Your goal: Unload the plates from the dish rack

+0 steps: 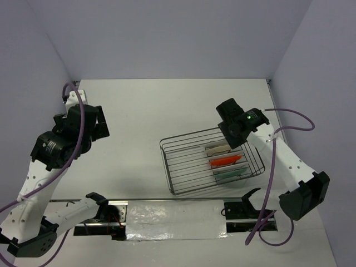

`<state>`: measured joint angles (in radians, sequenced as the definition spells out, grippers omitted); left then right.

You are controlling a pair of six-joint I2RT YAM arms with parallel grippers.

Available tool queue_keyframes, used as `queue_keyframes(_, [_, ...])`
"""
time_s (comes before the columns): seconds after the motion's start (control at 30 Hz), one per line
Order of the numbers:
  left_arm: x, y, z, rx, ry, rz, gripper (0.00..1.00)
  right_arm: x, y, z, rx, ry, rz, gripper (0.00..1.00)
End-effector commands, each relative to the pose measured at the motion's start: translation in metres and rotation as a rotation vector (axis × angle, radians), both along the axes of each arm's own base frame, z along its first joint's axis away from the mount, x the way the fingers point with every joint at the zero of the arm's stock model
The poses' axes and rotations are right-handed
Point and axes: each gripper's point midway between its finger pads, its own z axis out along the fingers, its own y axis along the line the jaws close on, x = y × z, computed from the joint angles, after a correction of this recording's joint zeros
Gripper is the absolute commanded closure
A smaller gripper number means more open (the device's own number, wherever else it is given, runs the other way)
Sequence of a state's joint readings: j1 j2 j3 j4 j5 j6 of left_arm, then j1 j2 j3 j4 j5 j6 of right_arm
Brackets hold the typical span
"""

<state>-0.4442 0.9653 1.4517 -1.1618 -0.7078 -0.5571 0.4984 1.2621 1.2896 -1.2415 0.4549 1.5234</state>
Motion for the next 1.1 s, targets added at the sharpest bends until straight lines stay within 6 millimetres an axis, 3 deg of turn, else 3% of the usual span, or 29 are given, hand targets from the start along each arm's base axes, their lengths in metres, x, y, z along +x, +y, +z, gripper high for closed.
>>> queue_keyframes(0.0, [-0.003, -0.003, -0.002, -0.023, 0.002, -0.009, 0.0, 0.006, 0.01, 0.0, 0.025, -0.027, -0.063, 0.33])
queue_keyframes(0.2, [-0.006, -0.002, -0.01, -0.006, 0.02, -0.018, 0.01, 0.008, 0.009, -0.015, 0.021, -0.039, -0.119, 0.54])
queue_keyframes(0.43, [-0.004, 0.0, -0.012, 0.019, 0.027, -0.024, 0.0, 0.01, 0.014, -0.026, 0.008, 0.014, -0.125, 0.59])
queue_keyframes(0.6, [-0.002, -0.003, -0.013, 0.016, 0.029, -0.038, 0.01, 0.009, 0.016, -0.017, 0.032, 0.004, -0.128, 0.82])
queue_keyframes(0.63, [-0.001, -0.004, -0.013, 0.015, 0.028, -0.041, 0.0, 0.009, 0.016, -0.013, 0.038, -0.004, -0.126, 0.85])
queue_keyframes(0.7, [0.001, -0.004, -0.013, 0.023, 0.03, -0.043, 0.0, 0.008, 0.016, -0.001, 0.047, -0.012, -0.132, 1.0])
queue_keyframes(0.93, [0.012, -0.01, -0.012, 0.029, 0.025, -0.058, 0.0, 0.008, 0.003, 0.047, 0.04, -0.106, -0.164, 1.0])
queue_keyframes(1.07, [0.019, -0.016, -0.01, 0.009, 0.017, -0.074, 0.01, 0.014, 0.0, 0.097, 0.041, -0.197, -0.113, 1.0])
